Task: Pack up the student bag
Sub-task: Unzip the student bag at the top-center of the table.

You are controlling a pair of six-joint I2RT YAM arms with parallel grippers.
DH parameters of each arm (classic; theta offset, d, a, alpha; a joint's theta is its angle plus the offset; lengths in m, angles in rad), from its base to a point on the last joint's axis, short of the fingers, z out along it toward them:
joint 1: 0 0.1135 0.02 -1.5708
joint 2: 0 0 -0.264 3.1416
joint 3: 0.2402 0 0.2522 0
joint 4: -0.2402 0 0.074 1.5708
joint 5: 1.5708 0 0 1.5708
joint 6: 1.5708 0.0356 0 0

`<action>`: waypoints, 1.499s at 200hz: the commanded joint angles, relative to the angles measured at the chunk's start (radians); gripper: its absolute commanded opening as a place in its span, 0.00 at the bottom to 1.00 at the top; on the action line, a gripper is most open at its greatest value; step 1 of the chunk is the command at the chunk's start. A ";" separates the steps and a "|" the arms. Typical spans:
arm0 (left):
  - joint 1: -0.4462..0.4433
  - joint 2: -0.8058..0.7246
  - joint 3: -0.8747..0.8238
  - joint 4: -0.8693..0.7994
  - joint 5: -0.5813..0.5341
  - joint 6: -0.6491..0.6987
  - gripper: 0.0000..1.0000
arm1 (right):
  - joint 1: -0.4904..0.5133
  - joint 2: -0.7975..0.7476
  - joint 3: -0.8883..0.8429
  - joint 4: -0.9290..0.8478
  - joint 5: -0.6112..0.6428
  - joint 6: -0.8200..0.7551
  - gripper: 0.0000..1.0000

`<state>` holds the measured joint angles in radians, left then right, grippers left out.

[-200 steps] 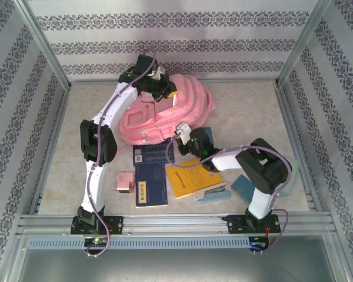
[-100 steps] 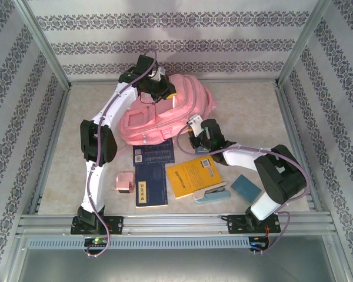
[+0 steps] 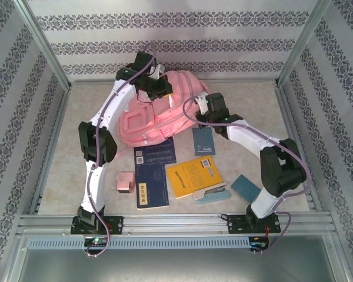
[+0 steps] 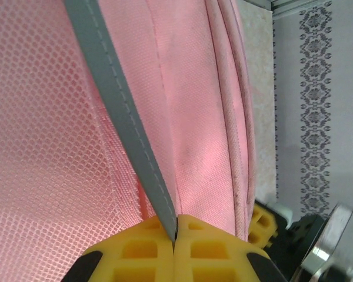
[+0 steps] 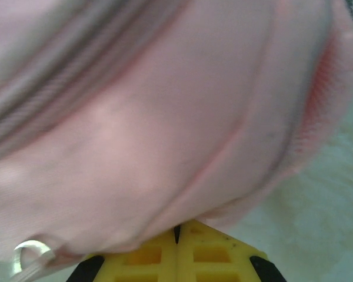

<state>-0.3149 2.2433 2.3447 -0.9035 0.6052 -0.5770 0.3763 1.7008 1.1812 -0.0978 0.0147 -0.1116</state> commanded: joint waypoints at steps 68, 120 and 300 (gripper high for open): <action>-0.050 0.084 0.307 -0.091 -0.088 0.167 0.00 | 0.050 -0.022 0.010 -0.168 -0.129 0.171 0.00; -0.056 0.077 0.299 -0.152 -0.111 0.240 0.00 | 0.056 -0.222 -0.229 0.023 -0.094 0.085 0.24; -0.069 -0.054 0.232 -0.156 0.027 0.255 0.00 | 0.050 -0.049 -0.144 0.033 -0.164 -0.146 0.39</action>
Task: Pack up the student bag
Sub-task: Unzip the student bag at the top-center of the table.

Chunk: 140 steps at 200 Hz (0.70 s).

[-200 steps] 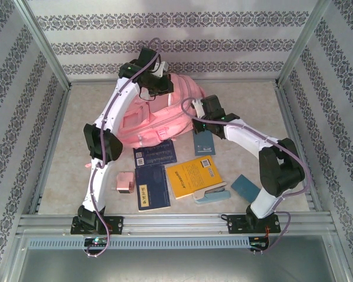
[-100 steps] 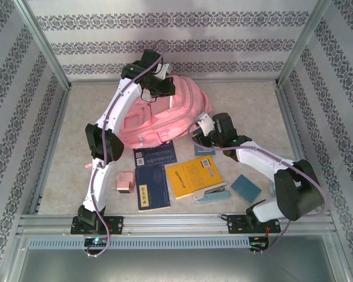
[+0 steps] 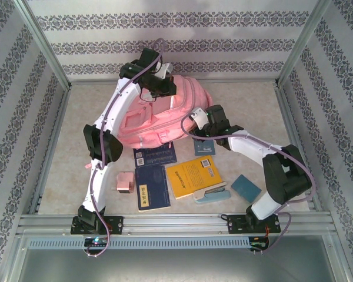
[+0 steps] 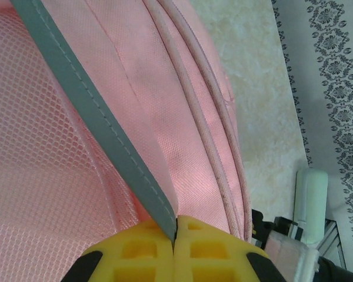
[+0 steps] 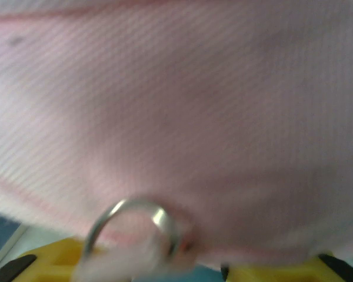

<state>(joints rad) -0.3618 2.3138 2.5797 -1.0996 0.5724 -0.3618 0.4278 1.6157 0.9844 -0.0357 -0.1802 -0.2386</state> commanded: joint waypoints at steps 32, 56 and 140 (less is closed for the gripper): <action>-0.017 -0.145 -0.031 0.044 0.057 0.046 0.00 | -0.019 0.053 0.074 -0.036 0.041 -0.029 0.14; -0.015 -0.145 -0.036 0.042 0.041 0.050 0.00 | -0.028 0.027 0.069 -0.047 0.034 -0.034 0.00; -0.038 -0.019 0.120 0.070 -0.023 0.051 0.00 | -0.029 -0.068 0.081 -0.176 0.057 0.122 0.00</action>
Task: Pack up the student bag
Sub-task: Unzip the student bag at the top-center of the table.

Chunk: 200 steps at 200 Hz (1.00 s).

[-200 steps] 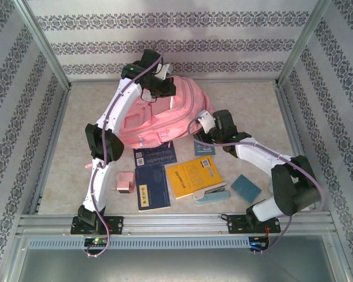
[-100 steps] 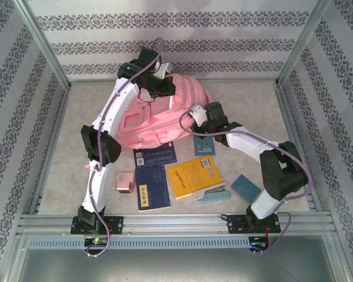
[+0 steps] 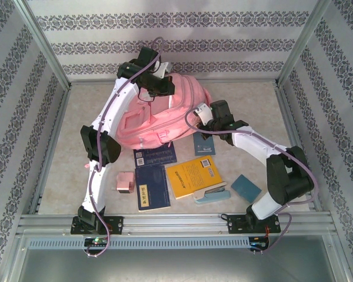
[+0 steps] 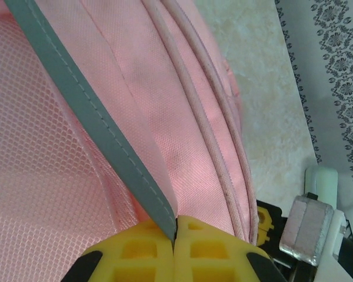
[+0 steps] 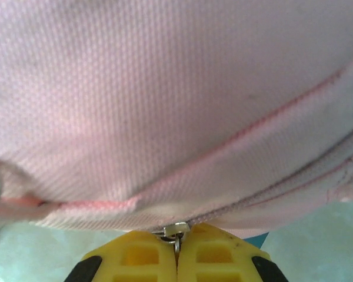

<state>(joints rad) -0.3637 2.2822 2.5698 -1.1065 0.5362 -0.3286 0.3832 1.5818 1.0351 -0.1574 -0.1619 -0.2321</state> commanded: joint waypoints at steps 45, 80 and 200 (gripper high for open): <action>-0.107 0.067 0.162 0.171 -0.011 -0.005 0.35 | 0.108 -0.017 -0.009 0.016 0.069 0.469 0.00; -0.086 0.014 0.154 0.077 -0.176 -0.060 0.55 | 0.199 0.080 0.073 0.117 0.052 0.747 0.00; 0.165 -0.852 -1.391 0.810 -0.045 -0.799 0.69 | 0.300 0.304 0.376 0.093 -0.102 0.899 0.00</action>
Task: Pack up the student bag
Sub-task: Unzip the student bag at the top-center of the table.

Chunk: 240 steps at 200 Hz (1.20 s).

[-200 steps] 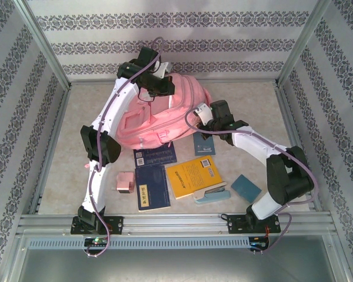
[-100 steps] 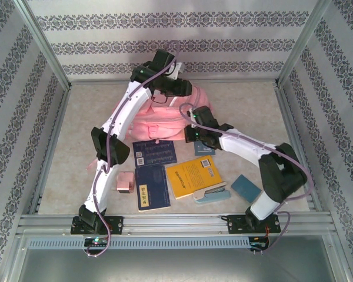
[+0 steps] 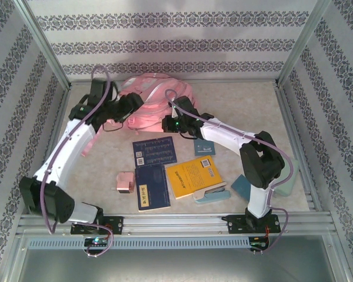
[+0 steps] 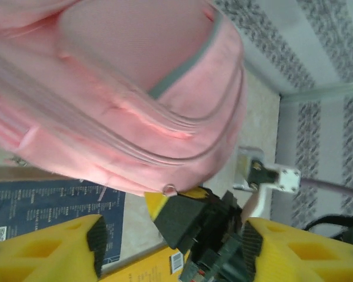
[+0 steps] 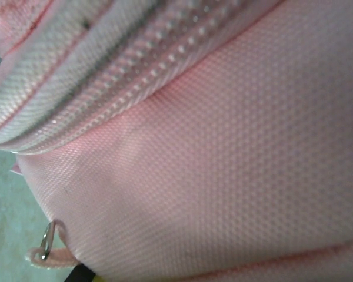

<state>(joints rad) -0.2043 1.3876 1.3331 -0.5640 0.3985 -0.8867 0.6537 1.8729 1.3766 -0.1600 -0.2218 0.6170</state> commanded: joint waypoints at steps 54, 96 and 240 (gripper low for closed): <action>0.002 0.147 -0.329 0.596 0.142 -0.472 0.74 | 0.073 0.017 0.017 0.135 -0.055 0.076 0.00; 0.001 0.154 -0.343 0.589 0.080 -0.458 0.57 | 0.093 0.020 0.006 0.130 -0.043 0.055 0.00; 0.104 0.119 -0.217 0.295 0.023 -0.158 0.00 | -0.081 0.019 0.091 -0.337 -0.075 -0.308 0.00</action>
<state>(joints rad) -0.1390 1.5364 1.0527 -0.2493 0.4725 -1.1404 0.6216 1.8935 1.4094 -0.3347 -0.2844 0.3916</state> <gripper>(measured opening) 0.058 0.070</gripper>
